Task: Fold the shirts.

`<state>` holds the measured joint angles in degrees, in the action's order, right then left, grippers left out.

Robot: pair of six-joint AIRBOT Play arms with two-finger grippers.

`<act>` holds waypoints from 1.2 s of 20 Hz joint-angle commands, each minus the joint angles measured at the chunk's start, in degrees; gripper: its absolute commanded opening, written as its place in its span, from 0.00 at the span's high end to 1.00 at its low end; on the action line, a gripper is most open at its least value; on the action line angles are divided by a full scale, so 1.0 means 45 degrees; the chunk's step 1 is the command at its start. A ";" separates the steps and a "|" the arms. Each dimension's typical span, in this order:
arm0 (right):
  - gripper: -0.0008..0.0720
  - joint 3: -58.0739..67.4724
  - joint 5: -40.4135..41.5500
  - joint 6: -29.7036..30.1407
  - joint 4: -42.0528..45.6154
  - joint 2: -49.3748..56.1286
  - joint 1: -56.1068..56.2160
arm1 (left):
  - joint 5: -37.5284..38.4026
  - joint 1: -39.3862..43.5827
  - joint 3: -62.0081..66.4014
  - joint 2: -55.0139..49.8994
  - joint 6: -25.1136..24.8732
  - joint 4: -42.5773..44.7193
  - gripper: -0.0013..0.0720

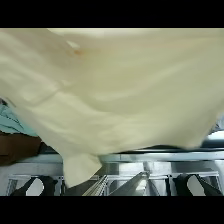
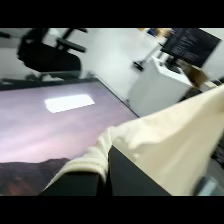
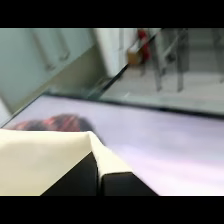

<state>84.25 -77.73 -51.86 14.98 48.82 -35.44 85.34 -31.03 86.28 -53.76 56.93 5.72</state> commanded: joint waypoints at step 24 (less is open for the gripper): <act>0.97 -0.3016 0.1200 -0.0112 0.0005 -0.0986 0.0865 | -0.0053 -0.0068 -0.0899 0.0962 0.0432 0.1574 0.95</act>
<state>77.36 -70.54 -52.36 15.14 38.54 -34.85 85.62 -36.18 90.76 -45.04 62.54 12.21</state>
